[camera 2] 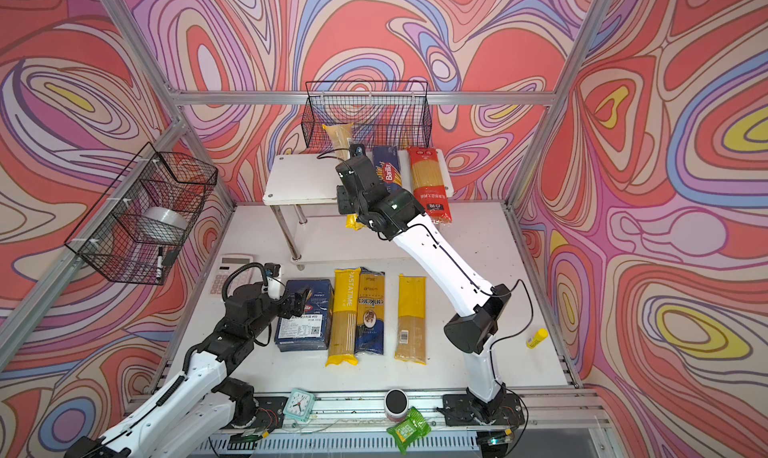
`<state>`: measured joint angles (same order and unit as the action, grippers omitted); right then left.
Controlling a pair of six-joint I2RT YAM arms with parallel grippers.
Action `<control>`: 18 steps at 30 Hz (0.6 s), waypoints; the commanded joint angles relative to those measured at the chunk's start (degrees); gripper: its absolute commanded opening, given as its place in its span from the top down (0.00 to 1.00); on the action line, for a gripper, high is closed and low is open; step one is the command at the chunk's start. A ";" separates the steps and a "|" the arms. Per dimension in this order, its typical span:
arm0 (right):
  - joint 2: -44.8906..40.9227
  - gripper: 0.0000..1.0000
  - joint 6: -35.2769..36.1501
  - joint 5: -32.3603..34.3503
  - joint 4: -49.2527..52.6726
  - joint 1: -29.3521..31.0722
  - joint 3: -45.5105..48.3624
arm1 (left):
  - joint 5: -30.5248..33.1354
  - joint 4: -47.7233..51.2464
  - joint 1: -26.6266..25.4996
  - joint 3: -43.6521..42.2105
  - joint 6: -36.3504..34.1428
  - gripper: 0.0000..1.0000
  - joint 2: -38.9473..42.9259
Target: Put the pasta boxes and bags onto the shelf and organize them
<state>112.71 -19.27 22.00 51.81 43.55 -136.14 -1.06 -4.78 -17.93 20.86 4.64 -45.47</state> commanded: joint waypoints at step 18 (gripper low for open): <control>-3.30 0.50 -1.18 -3.18 -5.48 -0.75 -0.22 | -0.72 0.17 0.28 0.19 -0.65 0.00 0.03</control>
<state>109.30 -21.04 19.66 45.45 43.05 -133.23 -1.28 -4.78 -17.93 20.86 4.62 -45.47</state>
